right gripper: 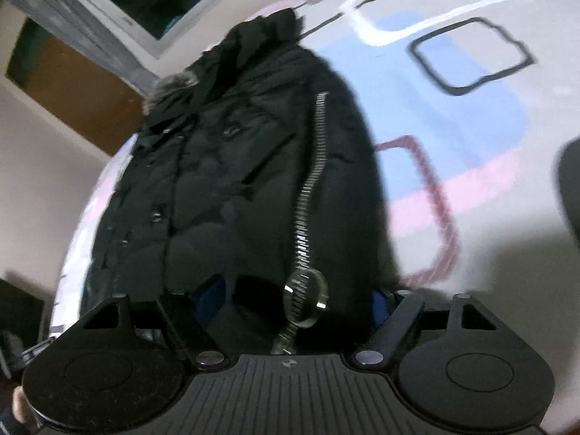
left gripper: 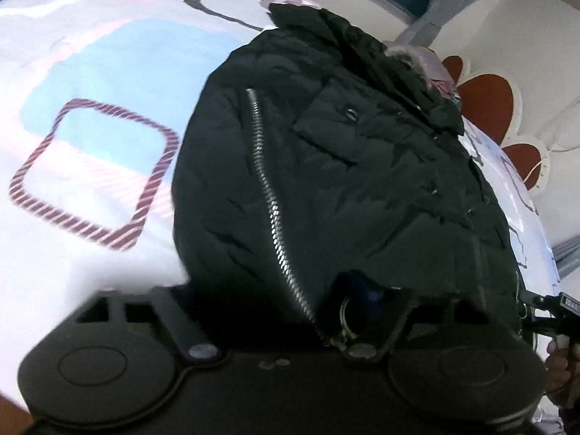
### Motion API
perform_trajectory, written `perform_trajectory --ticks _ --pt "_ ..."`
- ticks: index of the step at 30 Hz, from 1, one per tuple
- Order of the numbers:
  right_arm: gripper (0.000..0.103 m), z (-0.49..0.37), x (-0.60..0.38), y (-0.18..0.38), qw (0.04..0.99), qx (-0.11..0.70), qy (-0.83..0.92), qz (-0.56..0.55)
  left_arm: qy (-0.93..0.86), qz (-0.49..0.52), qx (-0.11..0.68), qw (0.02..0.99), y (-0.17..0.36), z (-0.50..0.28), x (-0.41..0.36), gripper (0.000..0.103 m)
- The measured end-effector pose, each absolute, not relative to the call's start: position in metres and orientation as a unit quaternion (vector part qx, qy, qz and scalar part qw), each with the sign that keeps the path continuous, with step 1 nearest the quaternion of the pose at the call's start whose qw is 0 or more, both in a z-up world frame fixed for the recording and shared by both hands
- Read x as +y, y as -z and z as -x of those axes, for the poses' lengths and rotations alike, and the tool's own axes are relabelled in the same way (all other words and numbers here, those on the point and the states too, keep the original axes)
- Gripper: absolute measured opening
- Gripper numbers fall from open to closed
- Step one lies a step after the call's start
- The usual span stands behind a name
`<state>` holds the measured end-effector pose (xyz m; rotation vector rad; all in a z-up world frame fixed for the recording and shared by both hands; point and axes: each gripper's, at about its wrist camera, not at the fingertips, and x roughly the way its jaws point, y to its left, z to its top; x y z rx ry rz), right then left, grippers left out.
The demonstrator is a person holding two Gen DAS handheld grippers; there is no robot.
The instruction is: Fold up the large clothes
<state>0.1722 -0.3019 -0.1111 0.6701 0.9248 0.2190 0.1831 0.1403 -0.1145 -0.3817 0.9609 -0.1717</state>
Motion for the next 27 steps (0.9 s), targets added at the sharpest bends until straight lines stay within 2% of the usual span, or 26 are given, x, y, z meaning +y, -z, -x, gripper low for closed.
perform_trajectory --ticks 1,2,4,6,15,21,27 --pt "0.072 -0.174 -0.3 0.111 0.838 0.436 -0.108 -0.309 0.085 0.179 0.457 0.867 0.116 -0.184 0.138 0.048" --pt "0.062 -0.177 -0.296 0.112 0.839 0.443 -0.11 -0.296 0.092 0.19 0.456 0.865 0.117 -0.184 0.141 0.026" --pt "0.023 -0.178 -0.296 0.112 0.834 0.45 -0.129 -0.293 0.104 0.218 0.45 0.86 0.12 -0.181 0.148 0.017" --pt "0.015 -0.176 -0.303 0.106 0.829 0.434 -0.146 -0.323 0.109 0.242 0.438 0.859 0.119 -0.177 0.155 0.013" --pt "0.012 -0.192 -0.331 0.02 0.843 0.295 -0.172 -0.415 0.156 0.327 0.326 0.873 0.06 -0.18 0.185 0.011" --pt "0.012 -0.266 -0.332 -0.032 0.847 0.242 -0.165 -0.444 0.191 0.344 0.262 0.881 0.005 -0.258 0.189 0.011" --pt "0.012 -0.367 -0.353 -0.045 0.818 0.238 -0.141 -0.504 0.198 0.347 0.246 0.883 -0.023 -0.355 0.183 0.011"
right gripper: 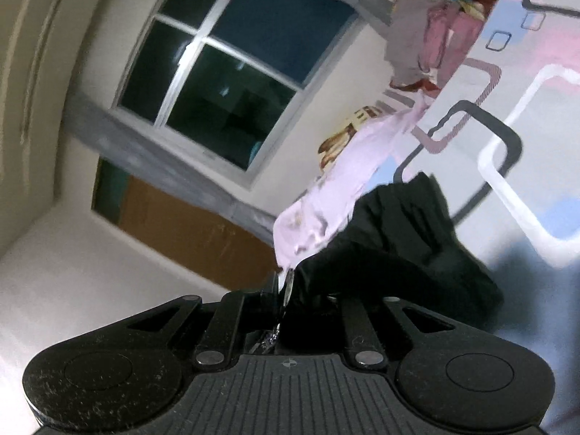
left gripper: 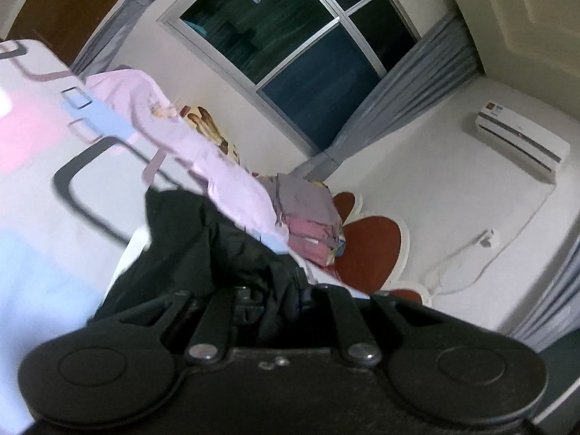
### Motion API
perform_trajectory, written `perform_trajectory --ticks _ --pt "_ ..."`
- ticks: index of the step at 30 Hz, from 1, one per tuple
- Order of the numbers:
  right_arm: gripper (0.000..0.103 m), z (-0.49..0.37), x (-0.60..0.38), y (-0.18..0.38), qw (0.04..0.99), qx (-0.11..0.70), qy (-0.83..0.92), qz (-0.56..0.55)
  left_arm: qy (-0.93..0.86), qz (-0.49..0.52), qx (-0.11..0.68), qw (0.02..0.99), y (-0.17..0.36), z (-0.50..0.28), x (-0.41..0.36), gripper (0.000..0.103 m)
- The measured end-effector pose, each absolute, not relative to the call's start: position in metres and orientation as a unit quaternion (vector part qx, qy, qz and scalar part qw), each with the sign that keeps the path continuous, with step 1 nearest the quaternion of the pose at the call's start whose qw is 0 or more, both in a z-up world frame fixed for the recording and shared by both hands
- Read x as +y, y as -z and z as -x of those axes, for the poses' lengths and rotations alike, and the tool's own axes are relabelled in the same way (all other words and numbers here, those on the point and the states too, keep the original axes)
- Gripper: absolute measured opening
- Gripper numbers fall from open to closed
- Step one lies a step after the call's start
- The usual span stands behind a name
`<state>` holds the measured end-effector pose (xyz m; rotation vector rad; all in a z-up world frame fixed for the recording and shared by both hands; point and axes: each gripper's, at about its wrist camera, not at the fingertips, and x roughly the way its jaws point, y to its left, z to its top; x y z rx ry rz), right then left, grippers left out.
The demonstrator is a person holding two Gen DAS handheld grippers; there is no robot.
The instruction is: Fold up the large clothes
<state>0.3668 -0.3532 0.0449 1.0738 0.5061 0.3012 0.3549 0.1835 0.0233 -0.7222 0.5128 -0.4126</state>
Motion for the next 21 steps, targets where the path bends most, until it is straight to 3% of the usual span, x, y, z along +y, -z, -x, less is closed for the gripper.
perform_trajectory --ticks 7,12,14,16,21 --pt "0.012 -0.489 -0.384 -0.008 0.78 0.274 -0.11 -0.552 0.177 0.333 0.28 0.883 -0.017 -0.467 0.174 0.011" --pt "0.013 -0.575 -0.4 0.056 0.739 0.336 -0.096 -0.576 0.139 0.288 0.329 0.889 0.016 -0.533 0.163 0.015" --pt "0.015 -0.598 -0.411 0.09 0.71 0.348 -0.092 -0.606 0.135 0.326 0.339 0.872 0.036 -0.558 0.174 0.022" --pt "0.023 -0.615 -0.42 0.116 0.684 0.346 -0.101 -0.634 0.135 0.368 0.336 0.856 0.055 -0.579 0.185 0.024" --pt "0.024 -0.642 -0.438 0.145 0.662 0.338 -0.124 -0.658 0.131 0.427 0.339 0.828 0.08 -0.609 0.203 0.024"
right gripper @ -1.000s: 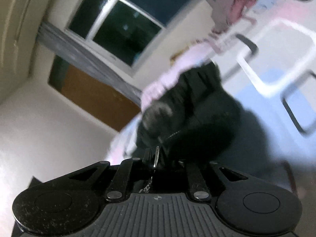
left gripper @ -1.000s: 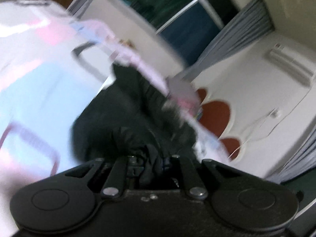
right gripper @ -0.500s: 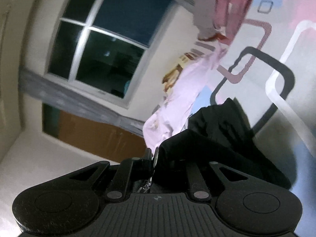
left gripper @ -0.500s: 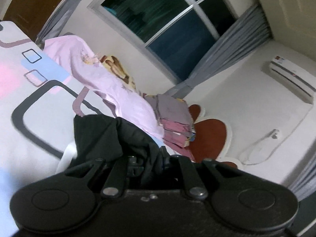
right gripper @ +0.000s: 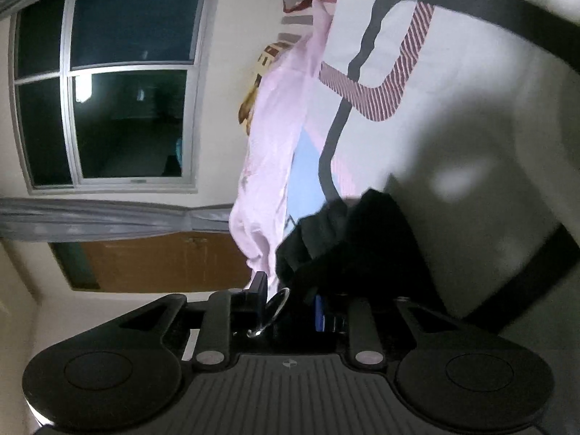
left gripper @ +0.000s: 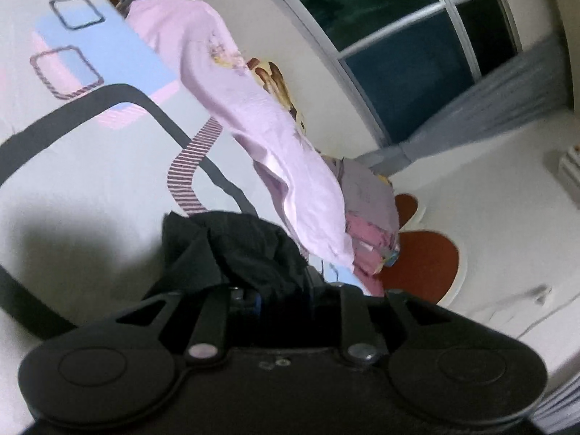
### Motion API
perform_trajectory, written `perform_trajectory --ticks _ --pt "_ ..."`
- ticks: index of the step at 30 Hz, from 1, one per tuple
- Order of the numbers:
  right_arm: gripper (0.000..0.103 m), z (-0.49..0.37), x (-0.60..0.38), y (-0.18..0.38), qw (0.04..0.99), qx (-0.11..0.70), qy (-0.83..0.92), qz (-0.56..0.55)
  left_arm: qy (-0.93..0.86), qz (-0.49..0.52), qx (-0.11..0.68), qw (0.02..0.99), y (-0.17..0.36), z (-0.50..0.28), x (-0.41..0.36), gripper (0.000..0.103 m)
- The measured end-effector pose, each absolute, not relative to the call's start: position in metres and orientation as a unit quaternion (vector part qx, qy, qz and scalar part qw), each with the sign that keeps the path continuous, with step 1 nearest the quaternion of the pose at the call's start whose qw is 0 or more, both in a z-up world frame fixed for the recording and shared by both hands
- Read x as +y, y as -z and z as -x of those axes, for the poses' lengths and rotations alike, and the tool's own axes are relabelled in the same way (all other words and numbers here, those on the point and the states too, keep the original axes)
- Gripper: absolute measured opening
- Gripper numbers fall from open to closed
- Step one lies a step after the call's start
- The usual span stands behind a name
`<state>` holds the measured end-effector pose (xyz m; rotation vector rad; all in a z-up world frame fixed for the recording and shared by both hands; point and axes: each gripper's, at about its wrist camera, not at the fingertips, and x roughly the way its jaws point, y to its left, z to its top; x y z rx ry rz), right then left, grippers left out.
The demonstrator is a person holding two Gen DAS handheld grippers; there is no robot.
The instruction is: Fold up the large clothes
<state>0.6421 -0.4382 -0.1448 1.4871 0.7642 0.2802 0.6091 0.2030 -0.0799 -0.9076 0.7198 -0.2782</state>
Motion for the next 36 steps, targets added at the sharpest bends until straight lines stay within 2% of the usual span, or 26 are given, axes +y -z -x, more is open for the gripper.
perform_trajectory --ticks 4,6,7,8,9,12,15,17,20,24,26,31,36 --pt "0.024 -0.638 -0.459 0.146 0.66 0.314 -0.128 -0.67 0.114 0.45 0.308 0.831 0.075 -0.603 0.235 0.024" --pt "0.025 -0.626 -0.478 0.141 0.677 0.287 -0.1 -0.67 0.051 0.439 0.287 0.85 0.064 -0.592 0.258 0.037" --pt "0.039 -0.617 -0.489 0.138 0.683 0.264 -0.078 -0.677 0.022 0.423 0.282 0.861 0.057 -0.585 0.27 0.049" --pt "0.051 -0.604 -0.499 0.131 0.694 0.241 -0.053 -0.676 0.012 0.426 0.271 0.863 0.052 -0.578 0.281 0.049" --pt "0.057 -0.598 -0.498 0.117 0.723 0.233 -0.048 -0.648 0.008 0.423 0.266 0.866 0.044 -0.572 0.286 0.049" --pt "0.057 -0.611 -0.453 0.075 0.818 0.292 -0.059 -0.493 0.032 0.325 0.28 0.903 0.021 -0.573 0.25 0.048" --pt "0.053 -0.637 -0.368 0.044 0.888 0.334 -0.092 -0.301 0.091 0.209 0.318 0.92 0.013 -0.589 0.168 0.044" --pt "0.053 -0.65 -0.311 0.036 0.913 0.338 -0.114 -0.198 0.125 0.138 0.336 0.923 0.015 -0.6 0.115 0.044" --pt "0.053 -0.664 -0.241 0.032 0.925 0.327 -0.16 -0.114 0.165 0.084 0.345 0.92 0.021 -0.616 0.052 0.044" --pt "0.053 -0.68 -0.186 0.057 0.926 0.334 -0.171 -0.034 0.188 0.024 0.358 0.914 0.034 -0.635 0.003 0.045" --pt "0.053 -0.687 -0.184 0.085 0.921 0.353 -0.163 -0.038 0.174 0.004 0.368 0.913 0.053 -0.64 0.002 0.046" --pt "0.053 -0.676 -0.194 0.127 0.93 0.317 -0.166 -0.087 0.173 0.076 0.34 0.921 0.1 -0.625 0.025 0.046" --pt "0.053 -0.688 -0.185 0.131 0.935 0.309 -0.155 -0.077 0.163 0.078 0.361 0.915 0.104 -0.635 0.027 0.045"
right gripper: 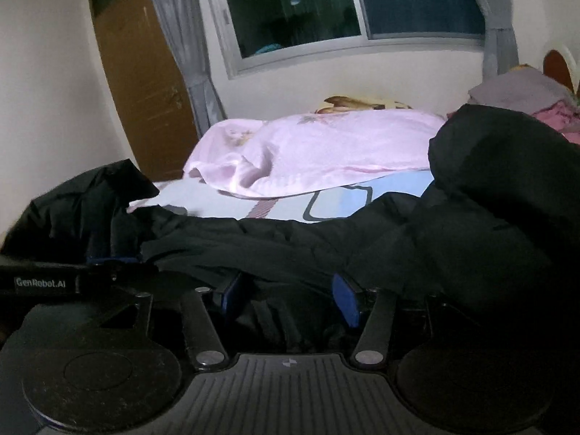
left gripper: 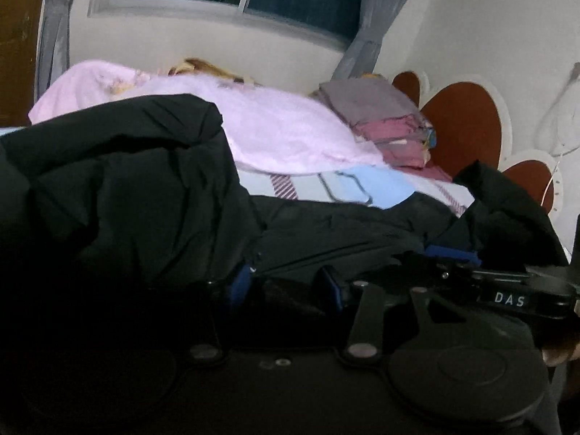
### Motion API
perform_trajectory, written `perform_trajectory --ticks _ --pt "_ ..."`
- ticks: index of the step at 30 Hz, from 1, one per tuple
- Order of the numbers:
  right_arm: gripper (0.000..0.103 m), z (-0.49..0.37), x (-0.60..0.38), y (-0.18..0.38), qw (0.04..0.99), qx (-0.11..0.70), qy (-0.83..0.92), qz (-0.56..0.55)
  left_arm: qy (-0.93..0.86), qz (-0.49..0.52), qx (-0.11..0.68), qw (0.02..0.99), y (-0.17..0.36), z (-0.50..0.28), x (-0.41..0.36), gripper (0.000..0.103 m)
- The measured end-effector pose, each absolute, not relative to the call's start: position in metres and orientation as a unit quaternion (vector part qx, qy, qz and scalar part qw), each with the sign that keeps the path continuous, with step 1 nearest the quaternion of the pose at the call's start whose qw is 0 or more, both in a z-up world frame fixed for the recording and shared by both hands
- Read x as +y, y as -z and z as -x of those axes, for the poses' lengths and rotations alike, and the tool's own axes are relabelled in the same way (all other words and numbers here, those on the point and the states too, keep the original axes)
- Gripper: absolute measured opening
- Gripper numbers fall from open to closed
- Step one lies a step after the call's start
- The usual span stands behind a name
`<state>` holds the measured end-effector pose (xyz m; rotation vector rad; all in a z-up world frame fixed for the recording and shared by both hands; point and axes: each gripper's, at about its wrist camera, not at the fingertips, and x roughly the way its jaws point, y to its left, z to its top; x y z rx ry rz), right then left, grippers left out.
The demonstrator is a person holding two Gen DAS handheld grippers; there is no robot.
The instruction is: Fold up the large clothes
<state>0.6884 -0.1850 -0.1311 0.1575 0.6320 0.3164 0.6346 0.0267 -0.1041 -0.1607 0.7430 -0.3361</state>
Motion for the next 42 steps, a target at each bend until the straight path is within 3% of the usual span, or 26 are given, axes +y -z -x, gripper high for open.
perform_trajectory --ticks 3,5,7,10,17,21,23,26,31,37,38,39,40,41,42 --pt "0.054 -0.686 -0.192 0.112 0.929 0.329 -0.161 -0.052 0.167 0.053 0.38 0.908 0.089 -0.634 0.03 0.041" --pt "0.054 -0.674 -0.216 0.092 0.944 0.301 -0.128 -0.041 0.138 0.042 0.34 0.929 0.064 -0.618 0.05 0.048" --pt "0.054 -0.665 -0.249 0.085 0.953 0.288 -0.081 -0.044 0.09 0.021 0.313 0.945 0.056 -0.612 0.074 0.042" --pt "0.054 -0.67 -0.278 0.111 0.941 0.328 -0.061 -0.057 0.061 0.03 0.341 0.937 0.079 -0.618 0.1 0.041" --pt "0.054 -0.666 -0.274 0.141 0.953 0.287 -0.056 -0.078 0.064 0.085 0.325 0.94 0.114 -0.614 0.109 0.041" --pt "0.054 -0.649 -0.274 0.102 0.951 0.302 -0.023 -0.06 0.039 0.072 0.344 0.935 0.08 -0.609 0.1 0.036" --pt "0.054 -0.618 -0.27 0.072 0.962 0.254 -0.036 -0.09 0.073 0.094 0.285 0.951 0.047 -0.575 0.087 0.044" --pt "0.054 -0.586 -0.239 0.054 0.949 0.268 -0.106 -0.129 0.123 0.089 0.26 0.953 0.022 -0.539 0.038 0.045" --pt "0.055 -0.58 -0.182 0.09 0.932 0.35 -0.09 -0.036 0.136 0.028 0.34 0.93 0.059 -0.532 -0.022 0.047" --pt "0.058 -0.584 -0.188 0.081 0.922 0.376 -0.073 -0.062 0.124 0.021 0.36 0.924 0.059 -0.535 -0.018 0.047" --pt "0.059 -0.572 -0.197 0.071 0.926 0.364 -0.064 -0.075 0.116 0.029 0.357 0.926 0.05 -0.525 -0.011 0.054" --pt "0.08 -0.554 -0.207 0.06 0.935 0.34 -0.058 -0.084 0.109 0.032 0.346 0.931 0.043 -0.513 -0.001 0.062" --pt "0.099 -0.534 -0.219 0.053 0.939 0.324 -0.056 -0.1 0.099 0.039 0.331 0.938 0.039 -0.499 0.012 0.087" --pt "0.099 -0.514 -0.239 0.048 0.938 0.316 -0.056 -0.131 0.075 0.053 0.316 0.944 0.036 -0.482 0.029 0.101" --pt "0.099 -0.496 -0.256 0.046 0.934 0.316 -0.049 -0.155 0.058 0.073 0.305 0.948 0.036 -0.465 0.048 0.101"
